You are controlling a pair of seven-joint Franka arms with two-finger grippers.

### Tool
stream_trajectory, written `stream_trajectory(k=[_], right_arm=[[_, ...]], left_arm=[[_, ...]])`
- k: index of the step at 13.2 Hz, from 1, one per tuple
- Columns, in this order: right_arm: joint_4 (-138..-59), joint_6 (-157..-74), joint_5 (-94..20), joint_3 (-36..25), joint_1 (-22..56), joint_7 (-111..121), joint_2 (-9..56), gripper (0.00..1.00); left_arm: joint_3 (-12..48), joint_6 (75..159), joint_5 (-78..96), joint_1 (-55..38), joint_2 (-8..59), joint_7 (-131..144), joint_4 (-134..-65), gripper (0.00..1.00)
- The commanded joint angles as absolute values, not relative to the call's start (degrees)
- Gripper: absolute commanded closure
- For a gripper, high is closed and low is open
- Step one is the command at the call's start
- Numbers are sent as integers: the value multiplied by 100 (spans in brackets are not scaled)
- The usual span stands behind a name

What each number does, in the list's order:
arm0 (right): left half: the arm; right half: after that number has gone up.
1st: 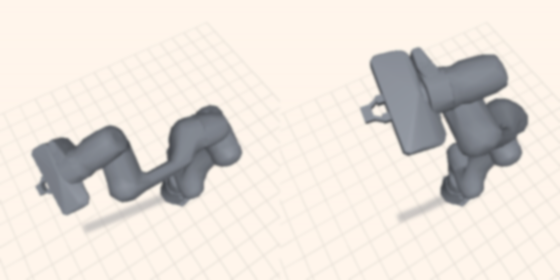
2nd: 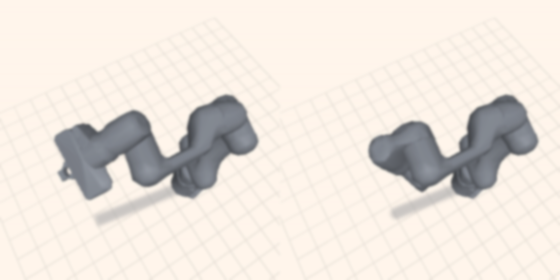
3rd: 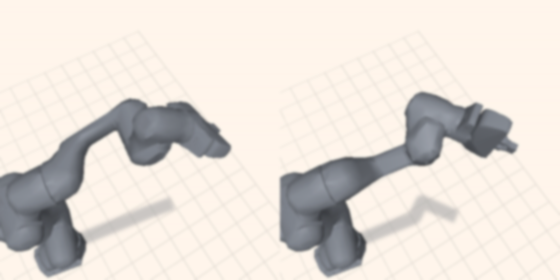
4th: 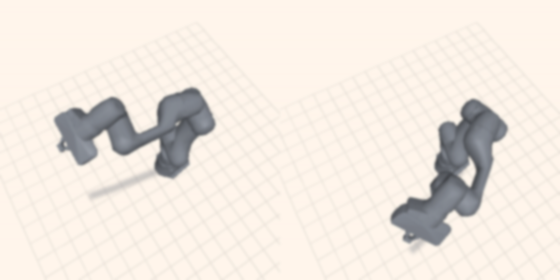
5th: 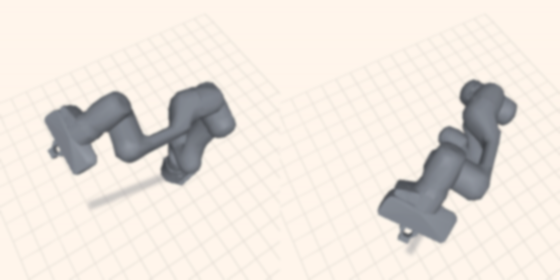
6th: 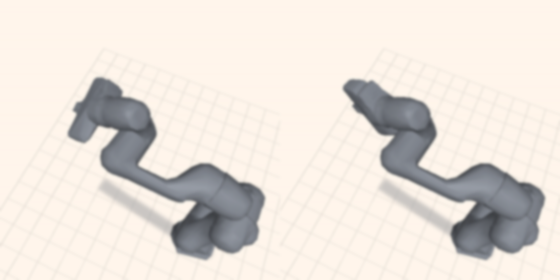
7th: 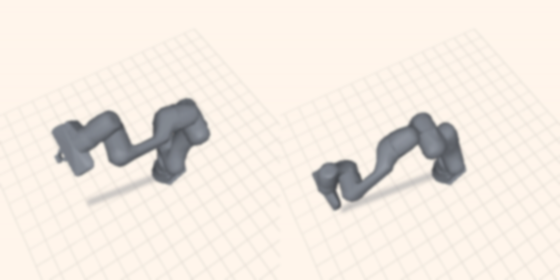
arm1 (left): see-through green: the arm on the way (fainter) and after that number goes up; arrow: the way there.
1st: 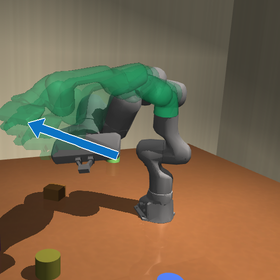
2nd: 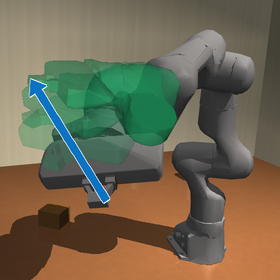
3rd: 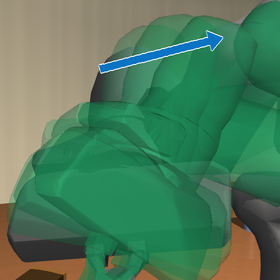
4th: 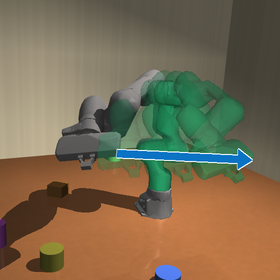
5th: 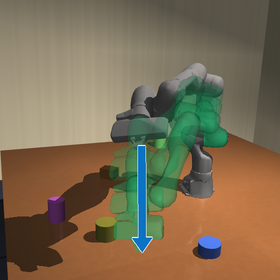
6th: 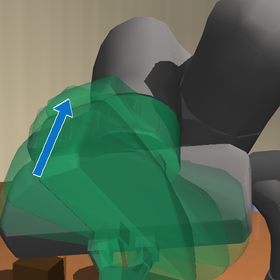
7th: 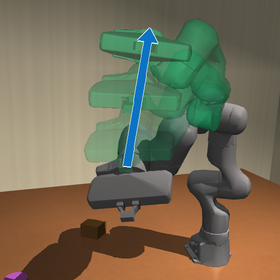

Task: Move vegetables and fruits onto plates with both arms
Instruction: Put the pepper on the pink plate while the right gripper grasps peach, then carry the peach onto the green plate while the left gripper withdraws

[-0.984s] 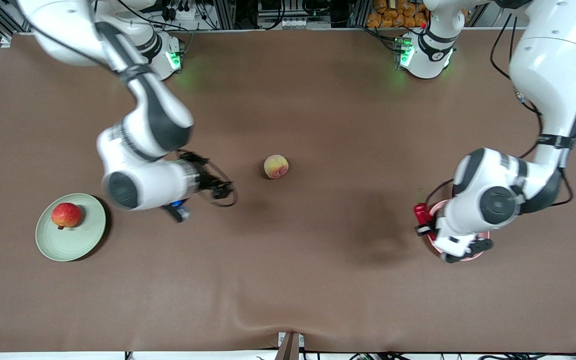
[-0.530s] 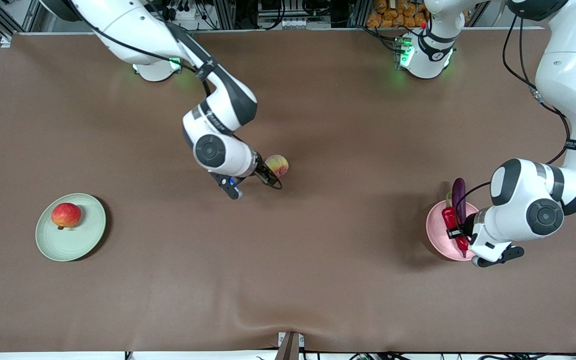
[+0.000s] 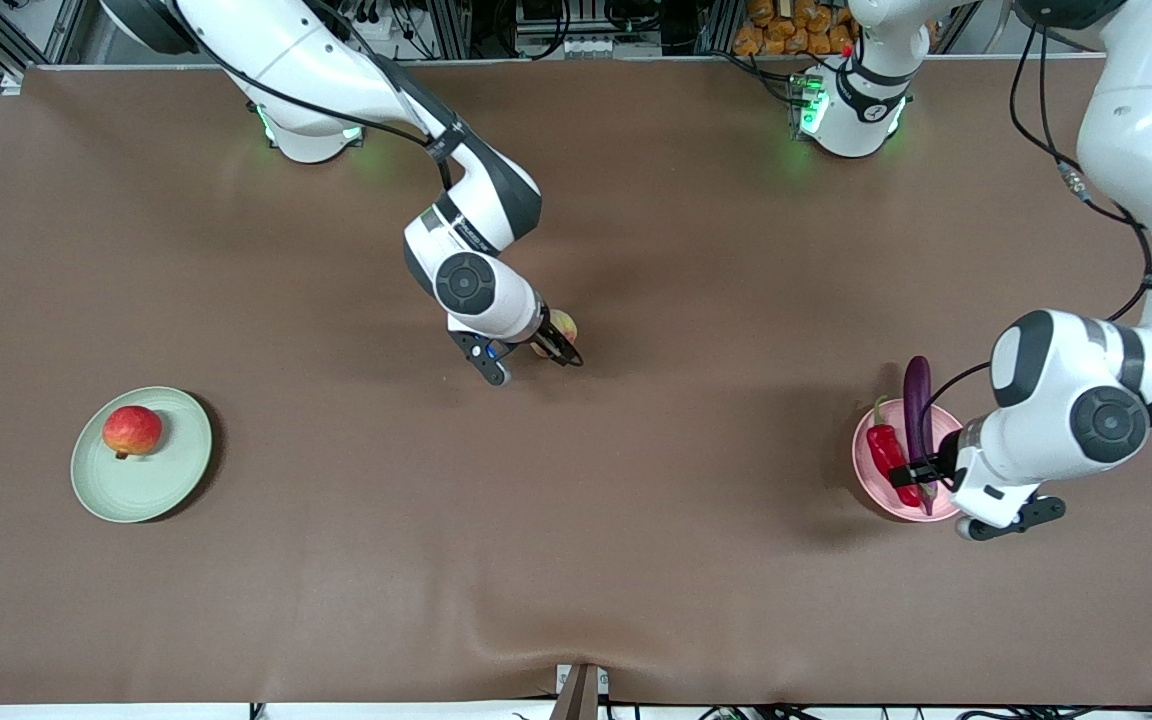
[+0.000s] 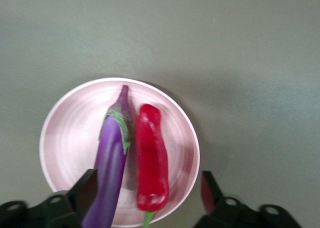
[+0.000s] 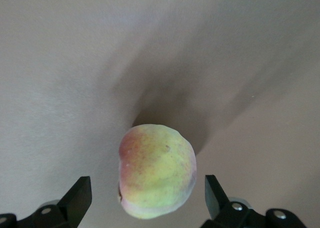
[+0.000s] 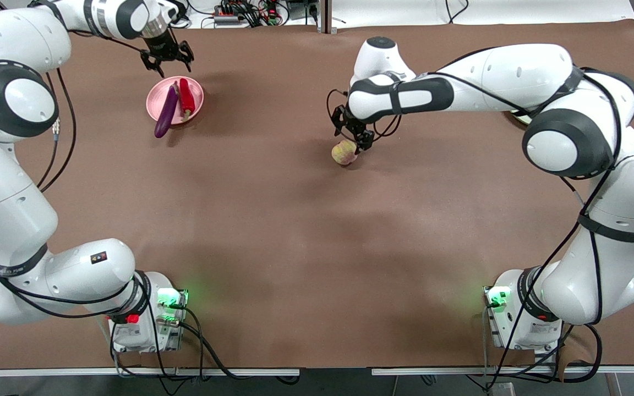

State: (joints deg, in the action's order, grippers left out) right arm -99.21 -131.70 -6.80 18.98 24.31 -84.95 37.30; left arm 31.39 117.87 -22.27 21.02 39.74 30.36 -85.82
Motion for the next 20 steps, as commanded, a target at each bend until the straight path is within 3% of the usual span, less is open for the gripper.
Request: stream_trajectory(k=[1,2,4,8,11,14,17,18,20], right_arm=[[-10054,-13263,-423,1846,2522,-8666,3709,64],[-10046,-13245,-422,1854,2479,-8701,3700,98],[-10011,-13114,-413,1846,2330,-8710,3596,100],[-8775,-10044,-422,1863,1102,-6845,3059,100],[-8525,-9256,-361,1828,170,-4633,2708,100],[-8517,-9298,447,1269,-403,-1513,2698,100],[-8604,-10079,422,310,-483,479,2943,100],[-8604,-10394,439,160,-518,805,3023,100],[-8604,-10966,413,-131,-588,1246,3329,100]], left_arm=[[3182,11567,-2206,2180,3412,2752,-8701,0],[3182,11558,-2206,2180,3245,2734,-8701,0],[3190,11444,-2206,2171,2850,2725,-8710,0],[3260,10848,-2180,2171,1901,2646,-8701,0],[3349,10180,-1400,2180,1197,2646,-8666,0],[3340,9661,-1046,2188,731,2584,-8657,0],[3288,9431,-696,2180,493,2086,-8544,0],[2965,9396,-555,2040,431,1813,-8482,0],[1616,9256,-326,1016,211,1373,-8560,0]])
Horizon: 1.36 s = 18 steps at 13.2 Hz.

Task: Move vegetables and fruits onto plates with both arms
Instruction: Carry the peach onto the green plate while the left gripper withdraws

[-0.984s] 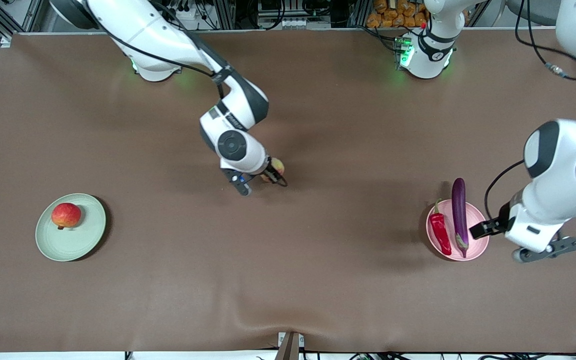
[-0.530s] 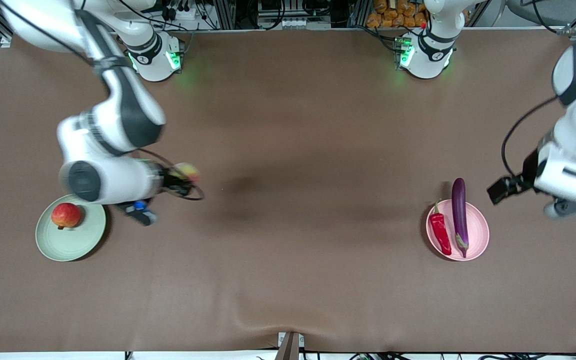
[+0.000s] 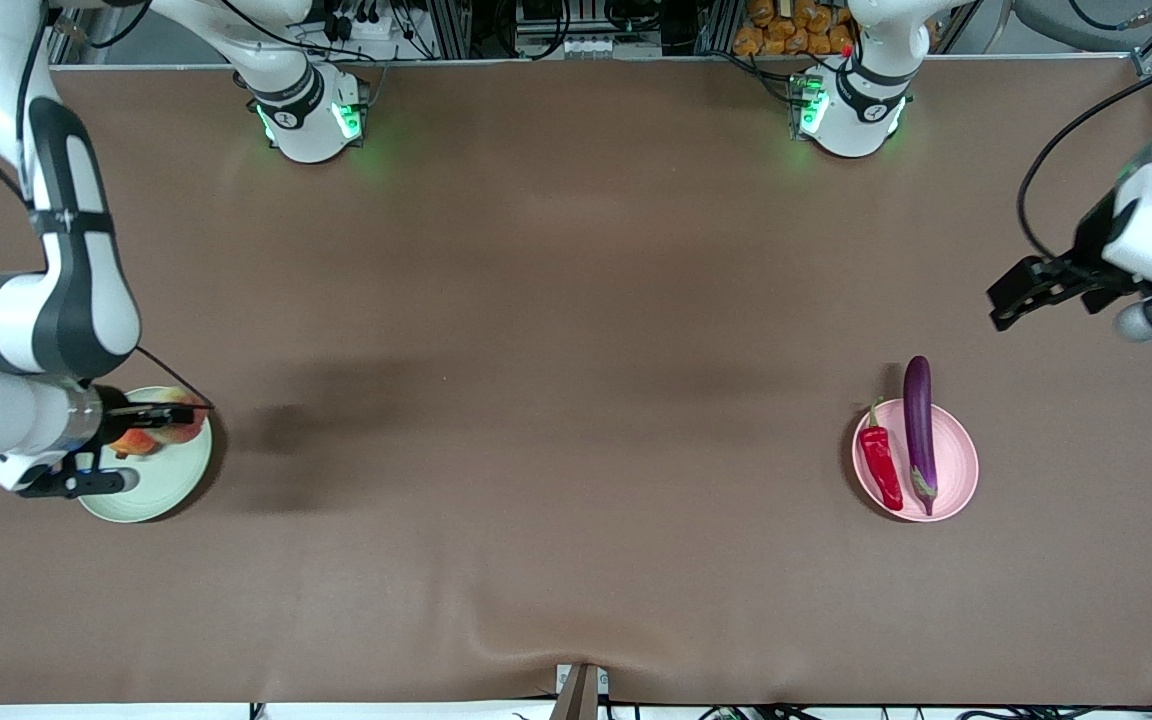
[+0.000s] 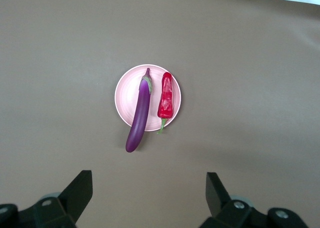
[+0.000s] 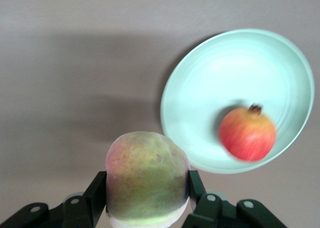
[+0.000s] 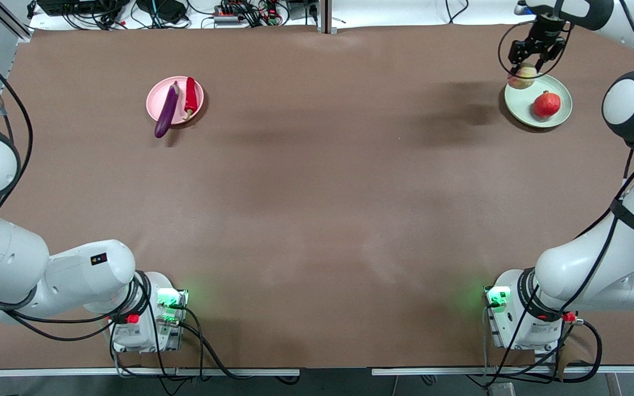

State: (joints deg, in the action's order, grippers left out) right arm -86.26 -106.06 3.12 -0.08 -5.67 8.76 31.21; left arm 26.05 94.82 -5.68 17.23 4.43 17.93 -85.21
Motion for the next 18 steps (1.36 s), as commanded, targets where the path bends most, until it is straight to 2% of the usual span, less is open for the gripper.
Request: stream_trajectory(k=[1,3,8,9,10,14,16,18], right_arm=[[-8596,-11273,343,-184,-719,1535,3514,100],[-8552,-11801,369,-193,-957,1923,3857,100],[-8552,-12217,-130,-185,-993,2311,4086,100],[-8552,-12217,-158,-185,-1028,2329,4139,42],[-8560,-12278,-158,-185,-1063,2338,4166,0],[-8534,-12156,-158,-132,-985,2364,3930,0],[-8421,-11753,-167,-44,-827,2320,3570,0],[-7914,-11183,-54,79,-520,2303,3507,0]], left_arm=[[1086,8985,-125,654,150,1154,-8595,0],[661,8833,166,475,-235,1011,-9129,0],[422,8824,167,238,-1124,756,-10098,0],[422,8798,158,229,-1186,747,-10107,0],[422,8798,106,176,-1230,738,-10099,0],[360,8693,-141,-79,-1169,765,-9897,0],[369,8692,-149,-53,-1169,765,-9853,0],[378,8692,-149,-9,-1056,738,-9748,0]])
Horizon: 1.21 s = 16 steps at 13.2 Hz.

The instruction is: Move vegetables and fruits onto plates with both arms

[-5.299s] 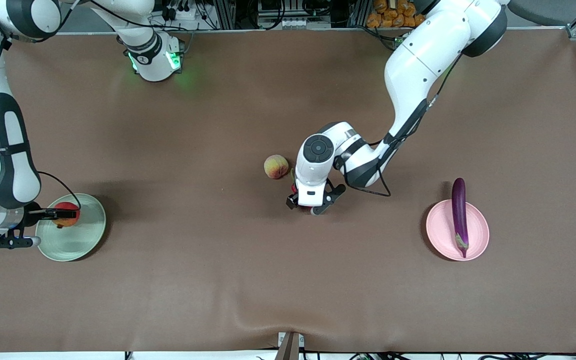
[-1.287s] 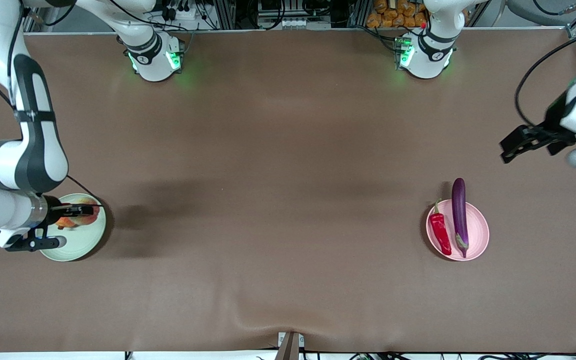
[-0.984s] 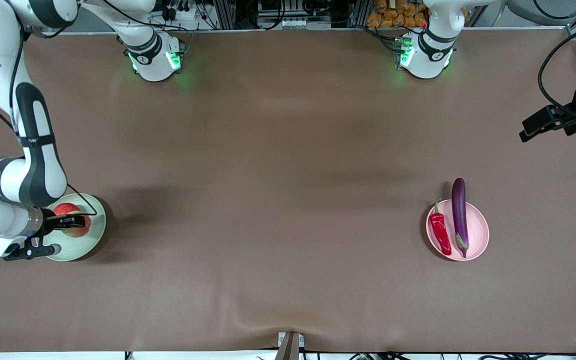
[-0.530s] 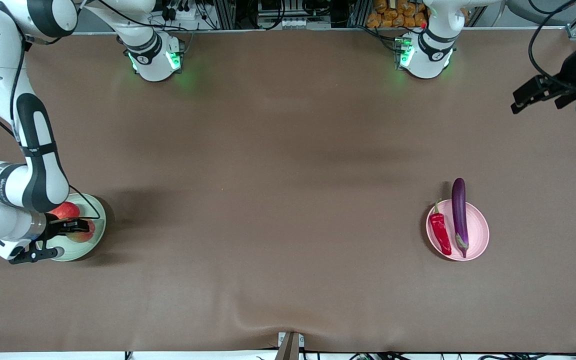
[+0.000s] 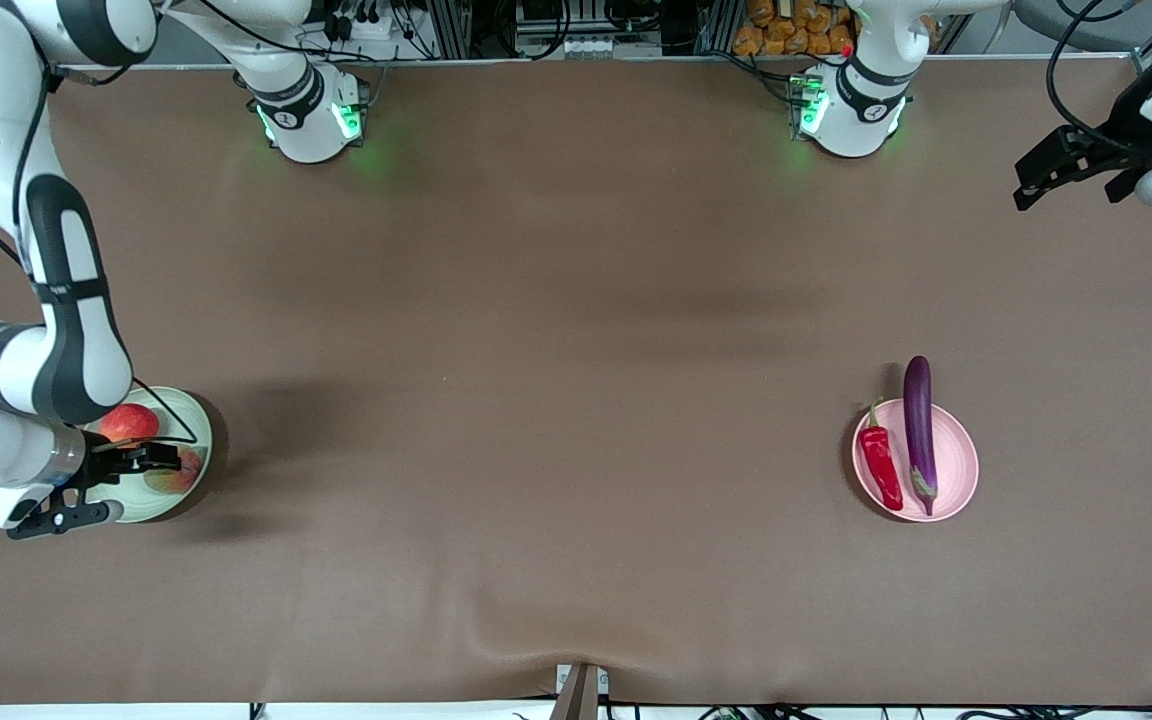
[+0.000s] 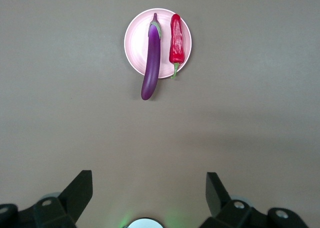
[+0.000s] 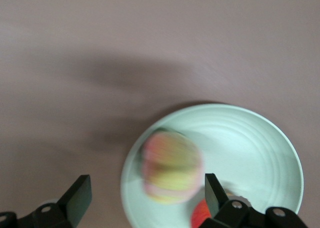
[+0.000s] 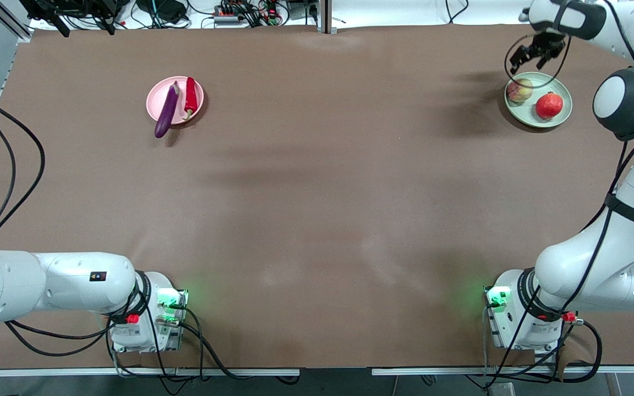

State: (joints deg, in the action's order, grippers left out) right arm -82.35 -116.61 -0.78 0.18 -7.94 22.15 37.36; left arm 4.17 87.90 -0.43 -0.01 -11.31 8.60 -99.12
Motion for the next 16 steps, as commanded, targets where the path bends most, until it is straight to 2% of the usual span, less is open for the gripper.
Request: stream_trajectory(k=[1,4,7,10,13,16], right_arm=[[-7449,-10658,-1,44,-379,2311,3498,0],[-6095,-9154,167,79,-168,2312,3454,0],[-5950,-8562,53,114,26,2164,2797,0],[-5959,-7676,-54,385,35,139,2331,0],[-6659,-7602,70,598,-35,-861,1444,0],[-8220,-8407,44,615,-26,-835,321,0]], left_arm=[[378,8692,-149,-9,-1029,738,-9695,0],[378,8684,-149,0,-1011,721,-9642,0],[378,8684,-149,0,-949,738,-9598,0],[378,8684,-149,9,-949,738,-9563,0],[378,8675,-123,9,-879,738,-9431,0],[387,8666,-123,-9,-826,738,-9369,0]])
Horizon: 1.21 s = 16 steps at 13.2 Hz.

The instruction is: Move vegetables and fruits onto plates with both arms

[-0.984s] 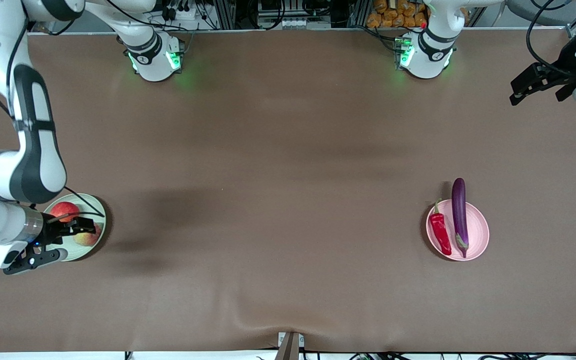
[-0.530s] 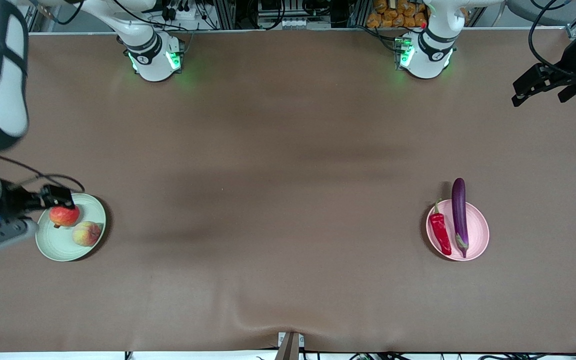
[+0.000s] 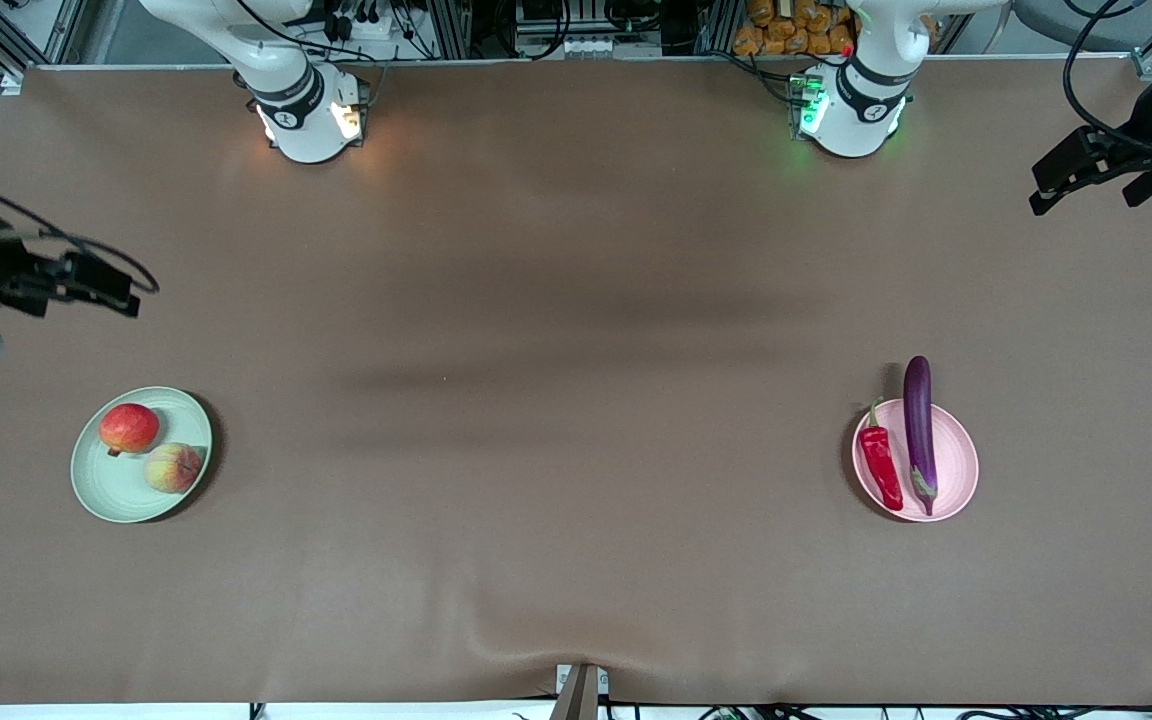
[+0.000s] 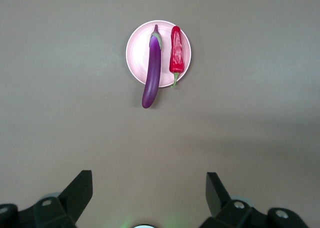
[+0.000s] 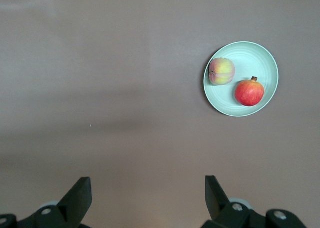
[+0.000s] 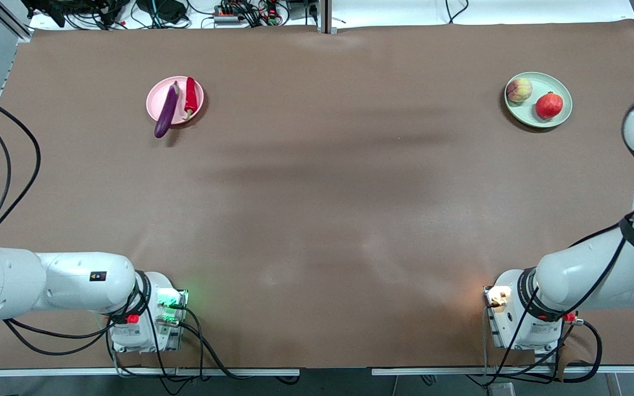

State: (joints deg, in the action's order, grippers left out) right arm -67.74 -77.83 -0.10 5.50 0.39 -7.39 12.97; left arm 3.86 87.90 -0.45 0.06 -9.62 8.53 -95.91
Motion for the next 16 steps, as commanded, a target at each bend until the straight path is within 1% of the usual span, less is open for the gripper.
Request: stream_trajectory(k=[1,2,7,9,11,12,16], right_arm=[[-8731,-8724,44,615,-35,-731,-23,0],[-9023,-8902,44,598,-53,-442,-235,0],[-9281,-8886,-35,545,-184,-132,-492,0],[-9229,-8903,-105,527,-211,-141,-449,0],[-8801,-8816,-27,492,-220,-97,-274,0],[-8615,-8624,-9,492,-220,-105,-220,0],[-8587,-8578,-61,475,-237,-114,-211,0]], left_arm=[[387,8675,-123,-17,-817,738,-9369,0],[395,8666,-132,-18,-826,738,-9369,0],[431,8350,-88,-18,-852,738,-9308,0],[439,8201,-70,-26,-844,738,-9177,0],[439,8034,-70,-53,-826,747,-9027,0],[439,8016,-70,-53,-826,747,-9026,0],[439,7955,-79,-26,-852,756,-9018,0]])
